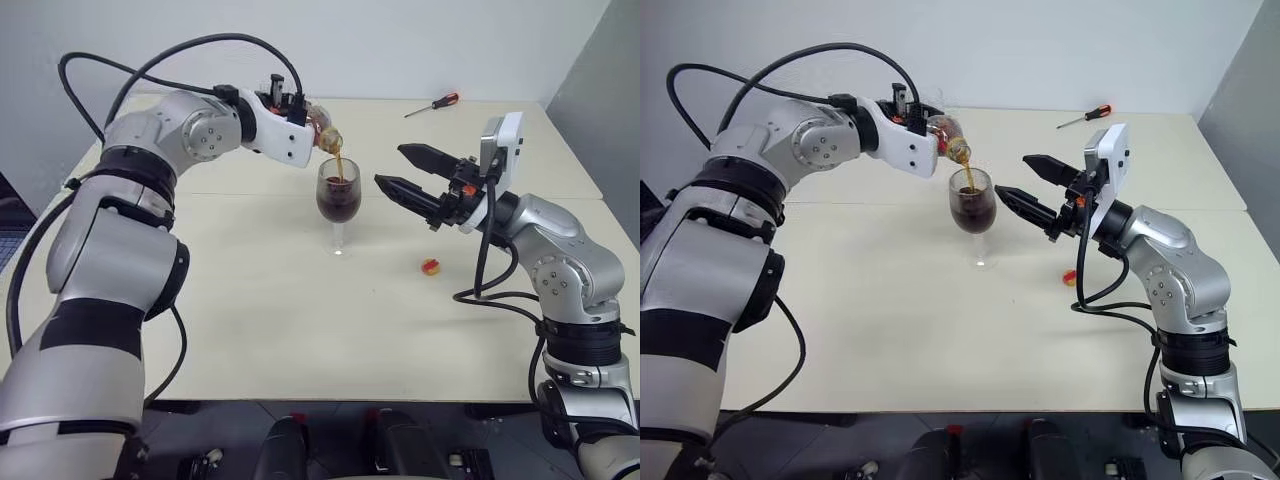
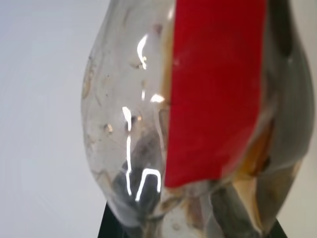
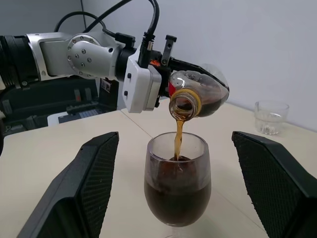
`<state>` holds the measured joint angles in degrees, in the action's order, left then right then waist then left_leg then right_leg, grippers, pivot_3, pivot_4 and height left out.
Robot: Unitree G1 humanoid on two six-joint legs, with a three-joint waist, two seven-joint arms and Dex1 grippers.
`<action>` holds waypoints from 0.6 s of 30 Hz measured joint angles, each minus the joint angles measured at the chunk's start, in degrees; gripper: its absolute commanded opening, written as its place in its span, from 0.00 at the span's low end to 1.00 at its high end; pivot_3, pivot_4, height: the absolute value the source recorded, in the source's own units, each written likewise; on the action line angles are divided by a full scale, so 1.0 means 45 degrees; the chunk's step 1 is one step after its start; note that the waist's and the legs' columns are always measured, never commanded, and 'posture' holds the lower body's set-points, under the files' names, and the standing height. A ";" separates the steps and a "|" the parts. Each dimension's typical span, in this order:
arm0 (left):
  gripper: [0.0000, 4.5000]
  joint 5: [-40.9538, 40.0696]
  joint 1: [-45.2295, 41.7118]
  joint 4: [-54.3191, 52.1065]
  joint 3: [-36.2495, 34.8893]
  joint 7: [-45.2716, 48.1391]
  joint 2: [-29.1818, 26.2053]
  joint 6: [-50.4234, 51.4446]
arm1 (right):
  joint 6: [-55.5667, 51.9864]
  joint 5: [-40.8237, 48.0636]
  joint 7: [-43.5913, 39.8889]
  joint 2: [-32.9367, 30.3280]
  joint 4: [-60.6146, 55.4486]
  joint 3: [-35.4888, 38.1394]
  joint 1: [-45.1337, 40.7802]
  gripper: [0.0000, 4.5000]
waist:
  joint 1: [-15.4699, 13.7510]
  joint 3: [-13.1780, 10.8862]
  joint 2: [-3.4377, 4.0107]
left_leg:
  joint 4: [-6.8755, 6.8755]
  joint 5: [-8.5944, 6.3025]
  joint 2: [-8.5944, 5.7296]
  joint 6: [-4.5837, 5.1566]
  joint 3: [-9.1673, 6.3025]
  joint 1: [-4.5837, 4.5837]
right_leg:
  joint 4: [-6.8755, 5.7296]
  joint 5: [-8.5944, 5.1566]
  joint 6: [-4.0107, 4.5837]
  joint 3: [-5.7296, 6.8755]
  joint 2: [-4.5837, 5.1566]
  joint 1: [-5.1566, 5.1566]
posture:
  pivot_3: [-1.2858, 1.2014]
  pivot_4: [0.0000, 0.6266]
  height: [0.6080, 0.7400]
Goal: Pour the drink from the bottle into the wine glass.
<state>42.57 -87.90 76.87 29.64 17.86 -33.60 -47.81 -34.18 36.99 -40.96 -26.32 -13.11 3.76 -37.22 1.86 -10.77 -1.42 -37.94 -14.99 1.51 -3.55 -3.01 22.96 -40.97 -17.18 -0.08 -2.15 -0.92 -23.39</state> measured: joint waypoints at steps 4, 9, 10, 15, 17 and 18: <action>0.18 -0.0688 0.0228 -0.0002 -0.0404 0.0740 0.0120 0.0083 | 0.0000 -0.0001 0.0009 0.0000 0.0011 -0.0098 0.0000 0.87 | 0.0002 0.0000 0.0000 | 0.0000 0.0000 -0.0001 0.0000 0.0001 0.0000 | -0.0002 0.0000 0.0000 0.0000 0.0000 -0.0002 | 0.52 0.24 1.00; 0.18 -0.1679 0.0725 -0.0002 -0.1128 0.1851 0.0444 0.0549 | 0.0000 -0.0003 0.0077 0.0006 0.0019 -0.0099 -0.0001 0.87 | 0.0000 0.0000 0.0000 | -0.0004 0.0000 0.0000 0.0000 0.0000 0.0001 | -0.0006 0.0000 0.0001 0.0002 0.0000 -0.0002 | 0.52 0.24 1.00; 0.18 -0.1952 0.0843 -0.0003 -0.1290 0.2097 0.0537 0.0663 | 0.0000 -0.0003 0.0100 0.0016 0.0019 -0.0103 0.0000 0.87 | 0.0002 0.0000 0.0000 | -0.0005 0.0001 0.0001 0.0000 -0.0001 0.0001 | -0.0006 0.0001 0.0001 0.0002 0.0000 -0.0002 | 0.52 0.24 1.00; 0.18 -0.3793 0.1272 -0.0024 -0.2881 0.3636 0.1211 0.1942 | 0.0000 0.0004 0.0234 0.0043 0.0017 -0.0113 0.0003 0.87 | 0.0000 0.0000 0.0000 | -0.0009 0.0001 -0.0002 0.0001 -0.0002 0.0005 | -0.0007 0.0001 0.0002 0.0003 0.0000 -0.0002 | 0.52 0.24 1.00; 0.18 -0.4586 0.1291 -0.0092 -0.3551 0.4111 0.1454 0.2594 | -0.0002 0.0013 0.0247 0.0047 0.0011 -0.0114 0.0004 0.87 | 0.0002 0.0000 0.0000 | -0.0010 0.0001 -0.0001 0.0001 -0.0002 0.0003 | -0.0007 0.0001 0.0002 0.0002 0.0000 -0.0002 | 0.52 0.24 1.00; 0.18 -0.5069 0.1298 -0.0170 -0.3991 0.4391 0.1567 0.3028 | -0.0009 0.0022 0.0259 0.0047 -0.0003 -0.0113 0.0007 0.87 | 0.0008 0.0000 0.0000 | -0.0009 0.0001 0.0000 0.0001 -0.0002 0.0003 | -0.0008 0.0001 0.0002 0.0003 -0.0001 -0.0002 | 0.52 0.24 1.00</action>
<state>19.76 -82.06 76.11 11.68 37.62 -26.55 -34.19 -34.22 37.09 -39.79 -26.11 -13.13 3.25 -37.19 1.89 -10.77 -1.42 -37.98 -14.99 1.51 -3.55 -3.02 22.97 -41.00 -17.18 -0.07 -2.14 -0.92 -23.40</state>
